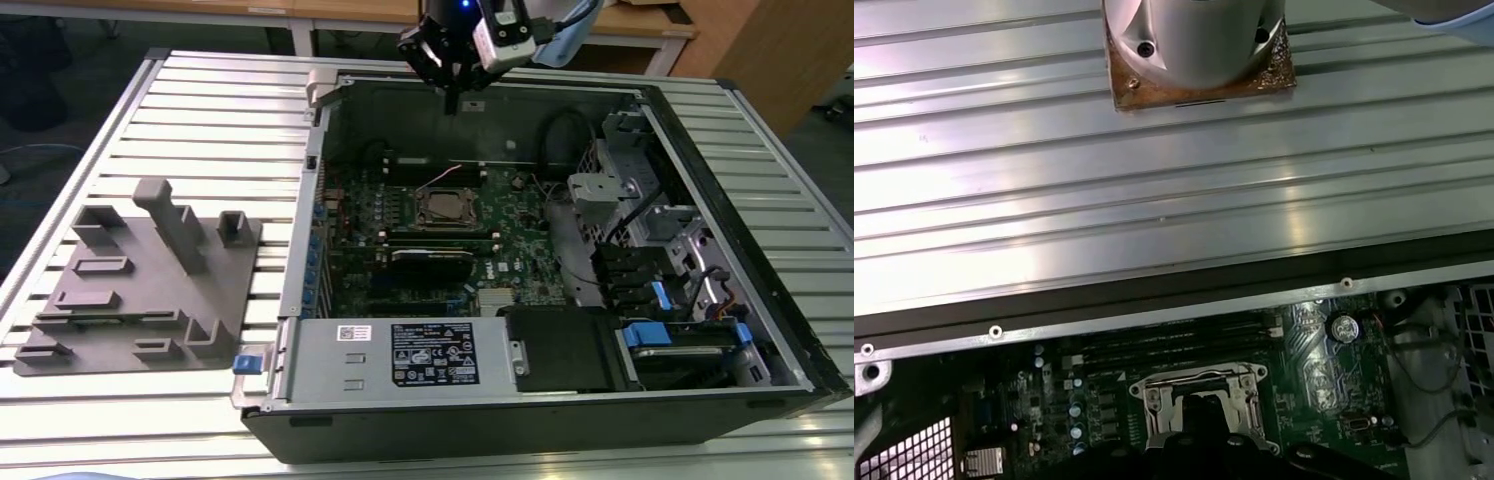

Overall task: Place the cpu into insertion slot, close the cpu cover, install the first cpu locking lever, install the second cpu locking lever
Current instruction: 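Install the first cpu locking lever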

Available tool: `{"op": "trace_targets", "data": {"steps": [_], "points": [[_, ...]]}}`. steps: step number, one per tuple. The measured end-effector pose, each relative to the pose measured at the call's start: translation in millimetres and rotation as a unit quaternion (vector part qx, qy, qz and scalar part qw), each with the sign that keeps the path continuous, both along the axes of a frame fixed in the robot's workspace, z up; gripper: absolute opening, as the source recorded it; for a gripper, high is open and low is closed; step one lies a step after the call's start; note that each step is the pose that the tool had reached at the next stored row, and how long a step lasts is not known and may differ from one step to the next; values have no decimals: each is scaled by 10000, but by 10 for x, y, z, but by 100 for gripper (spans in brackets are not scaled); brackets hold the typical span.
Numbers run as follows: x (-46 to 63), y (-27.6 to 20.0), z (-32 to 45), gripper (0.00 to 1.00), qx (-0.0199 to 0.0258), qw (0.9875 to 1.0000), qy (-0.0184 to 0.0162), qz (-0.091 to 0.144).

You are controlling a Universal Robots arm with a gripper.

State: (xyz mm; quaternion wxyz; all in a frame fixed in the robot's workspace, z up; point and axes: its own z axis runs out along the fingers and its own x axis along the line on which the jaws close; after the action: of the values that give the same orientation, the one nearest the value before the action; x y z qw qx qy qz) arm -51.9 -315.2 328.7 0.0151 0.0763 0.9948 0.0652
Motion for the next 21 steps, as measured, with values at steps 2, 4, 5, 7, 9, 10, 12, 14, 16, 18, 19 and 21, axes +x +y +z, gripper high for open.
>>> {"op": "trace_targets", "data": {"steps": [2, 4, 5, 7, 9, 10, 12, 14, 16, 18, 19, 21], "points": [[0, 0, -13, 11, -1, 10000, 0, 0], [0, 0, -13, 11, -1, 10000, 1, 0], [0, 0, -14, 11, -1, 10000, 0, 0], [0, 0, -15, 11, 0, 10000, 0, 0], [0, 0, -15, 11, 0, 10000, 0, 0], [0, 0, -16, 11, 0, 10000, 0, 0], [0, 0, -16, 11, 0, 10000, 0, 0], [0, 0, -53, 11, 0, 10000, 0, 0], [0, 0, -62, 11, -1, 10000, 0, 0], [0, 0, -64, 11, -1, 10000, 0, 0], [0, 0, -64, 11, 0, 10000, 0, 0], [0, 0, -65, 11, 0, 10000, 0, 0]]}}
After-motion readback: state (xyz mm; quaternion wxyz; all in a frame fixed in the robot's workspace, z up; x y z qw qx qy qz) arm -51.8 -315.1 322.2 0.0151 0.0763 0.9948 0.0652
